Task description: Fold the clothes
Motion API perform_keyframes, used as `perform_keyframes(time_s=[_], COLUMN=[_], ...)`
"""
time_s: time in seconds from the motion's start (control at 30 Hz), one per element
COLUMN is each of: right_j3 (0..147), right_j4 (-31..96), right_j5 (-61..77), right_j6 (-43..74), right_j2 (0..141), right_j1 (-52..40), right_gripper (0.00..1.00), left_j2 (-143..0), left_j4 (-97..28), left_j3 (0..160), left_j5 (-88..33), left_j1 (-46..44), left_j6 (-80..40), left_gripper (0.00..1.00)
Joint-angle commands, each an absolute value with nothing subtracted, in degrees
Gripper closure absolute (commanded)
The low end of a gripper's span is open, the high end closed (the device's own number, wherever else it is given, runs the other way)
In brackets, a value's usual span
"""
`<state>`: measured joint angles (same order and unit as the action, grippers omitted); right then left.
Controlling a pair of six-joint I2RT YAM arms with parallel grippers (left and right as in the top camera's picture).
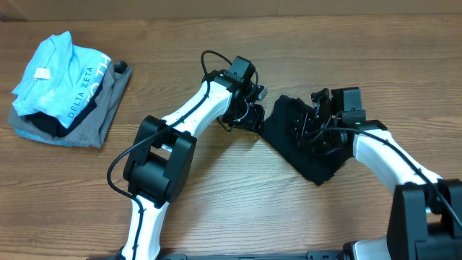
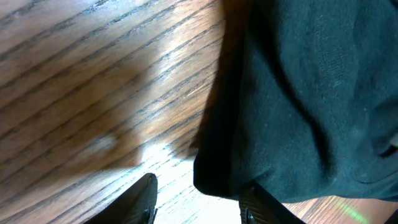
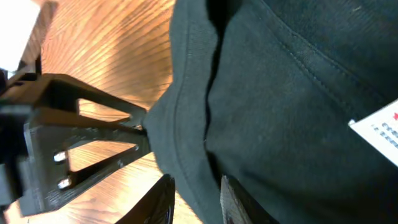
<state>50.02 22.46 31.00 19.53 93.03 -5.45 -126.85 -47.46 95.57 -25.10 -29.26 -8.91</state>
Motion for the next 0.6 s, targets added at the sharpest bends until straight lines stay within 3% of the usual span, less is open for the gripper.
perform_keyframes(time_s=[0.0,0.23,0.27,0.4,0.57], right_j3=[51.0,51.0,51.0,51.0,51.1], right_j4=[21.2,18.0,17.7,18.0,20.3], right_j5=[33.4,33.6,33.6,34.6,34.9], right_j6=[19.0,19.0,19.0,19.1,19.3], right_j2=[94.8,98.4,98.9,98.3,93.1], right_j1=[-5.6,-7.7,-7.9,-7.6,-4.9], right_gripper=[0.71,0.63,0.66,0.94,0.96], left_j2=[-125.2,-125.2,-125.2,-125.2,-125.2], left_j4=[-46.8,-46.3,-46.4,-46.7,-46.9], left_j3=[95.0,95.0,95.0,95.0,95.0], left_j5=[-26.7,-27.1,-27.1,-27.1,-27.1], left_j1=[-29.6,-29.6,-29.6,-29.6,-29.6], left_j6=[-9.5,-9.5,-9.5,-9.5,-9.5], left_gripper=[0.54,0.55,0.55,0.55,0.54])
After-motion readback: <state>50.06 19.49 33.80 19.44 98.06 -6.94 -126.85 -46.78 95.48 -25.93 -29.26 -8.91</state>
